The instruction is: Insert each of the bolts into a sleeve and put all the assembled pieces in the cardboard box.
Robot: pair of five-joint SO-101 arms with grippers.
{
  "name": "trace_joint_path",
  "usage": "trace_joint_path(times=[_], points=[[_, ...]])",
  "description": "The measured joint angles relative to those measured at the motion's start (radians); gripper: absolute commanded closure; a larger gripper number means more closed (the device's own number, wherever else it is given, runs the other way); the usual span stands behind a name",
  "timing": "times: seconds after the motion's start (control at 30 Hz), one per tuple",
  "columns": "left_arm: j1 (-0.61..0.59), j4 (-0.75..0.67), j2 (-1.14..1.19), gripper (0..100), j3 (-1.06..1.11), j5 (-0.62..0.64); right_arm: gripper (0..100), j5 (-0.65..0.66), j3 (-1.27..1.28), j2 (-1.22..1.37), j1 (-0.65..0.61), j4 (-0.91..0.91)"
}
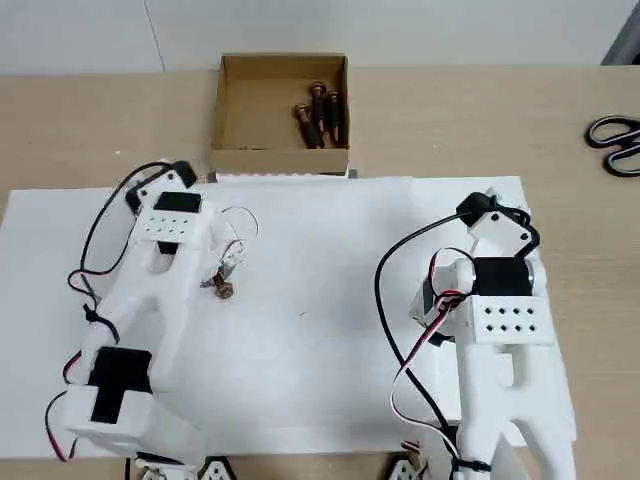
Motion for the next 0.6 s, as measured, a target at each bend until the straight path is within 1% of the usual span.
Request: trace_joint_path(times=[0.17,0.33,0.47,0.6], points=[[0.0,0.089,0.0,99,-0.106,0.285,99.6,0.0,0.0,0.0,0.0,0.0],[-0.003,0.178,0.0,99,-0.215,0.489,99.6,0.0,0.0,0.0,0.0,0.0],[-0.055,0.196,0.0,99,-0.284,0.588,99.6,0.0,0.0,0.0,0.0,0.0],[-0.132,0.201,0.0,99,-0.319,0.611,99.6,0.0,0.015,0.0,0.0,0.0]])
